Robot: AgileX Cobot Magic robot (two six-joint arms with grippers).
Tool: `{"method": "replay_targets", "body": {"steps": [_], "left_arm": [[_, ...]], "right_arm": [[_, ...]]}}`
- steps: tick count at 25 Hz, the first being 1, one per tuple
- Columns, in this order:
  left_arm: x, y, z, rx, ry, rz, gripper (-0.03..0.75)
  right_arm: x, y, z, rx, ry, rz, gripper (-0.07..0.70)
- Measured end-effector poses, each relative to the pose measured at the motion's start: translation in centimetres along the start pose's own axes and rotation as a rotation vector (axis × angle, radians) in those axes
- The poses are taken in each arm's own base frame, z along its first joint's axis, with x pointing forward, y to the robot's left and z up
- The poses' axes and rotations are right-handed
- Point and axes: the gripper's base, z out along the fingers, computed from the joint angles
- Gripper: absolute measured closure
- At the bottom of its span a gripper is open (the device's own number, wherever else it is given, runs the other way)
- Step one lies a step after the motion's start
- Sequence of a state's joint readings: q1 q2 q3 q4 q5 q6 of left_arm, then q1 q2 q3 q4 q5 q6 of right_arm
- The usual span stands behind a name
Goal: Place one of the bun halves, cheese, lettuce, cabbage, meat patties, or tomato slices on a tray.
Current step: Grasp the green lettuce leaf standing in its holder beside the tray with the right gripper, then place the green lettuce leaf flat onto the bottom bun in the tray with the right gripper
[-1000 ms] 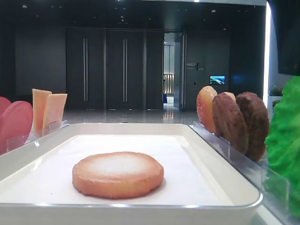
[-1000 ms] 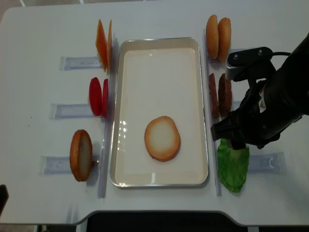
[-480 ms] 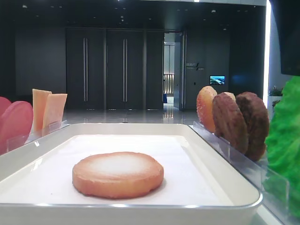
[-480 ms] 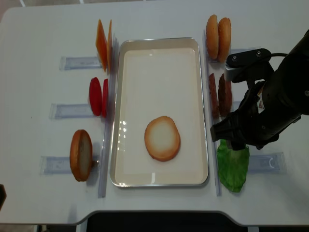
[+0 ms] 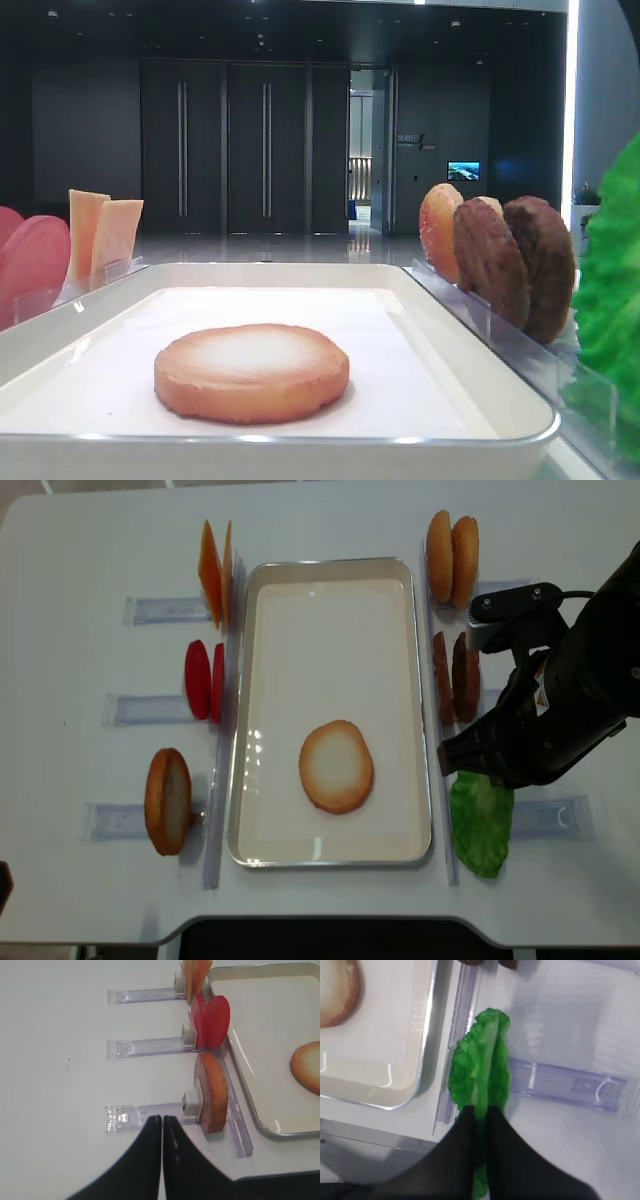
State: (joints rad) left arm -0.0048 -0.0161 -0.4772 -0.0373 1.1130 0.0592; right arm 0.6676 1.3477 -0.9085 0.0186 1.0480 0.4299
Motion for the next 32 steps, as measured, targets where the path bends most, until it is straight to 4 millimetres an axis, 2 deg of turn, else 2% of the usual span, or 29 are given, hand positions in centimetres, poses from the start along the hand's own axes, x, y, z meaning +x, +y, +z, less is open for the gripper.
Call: {"method": "replay_targets", "body": {"steps": [4,13,19,26,32], "left_arm": [[0.0,0.0,0.0,0.000,0.000,0.000,0.716],[0.0,0.0,0.0,0.000,0.000,0.000,0.716],[0.0,0.0,0.0,0.000,0.000,0.000,0.716],[0.0,0.0,0.0,0.000,0.000,0.001,0.716],[0.0,0.0,0.0,0.000,0.000,0.003,0.716]], "right_arm": [[-0.4,0.2,-1.1,-0.002,0.004,0.002,0.612],[-0.8,1.5,-5.3,-0.073,-0.027,0.033,0.612],[-1.0,4.3,-7.0,-0.206,-0.121,-0.008,0.612],[-2.1,7.3,-6.9,-0.414,-0.236,-0.025,0.612],[-3.7,9.8,-4.4,-0.548,-0.220,-0.092,0.612]]}}
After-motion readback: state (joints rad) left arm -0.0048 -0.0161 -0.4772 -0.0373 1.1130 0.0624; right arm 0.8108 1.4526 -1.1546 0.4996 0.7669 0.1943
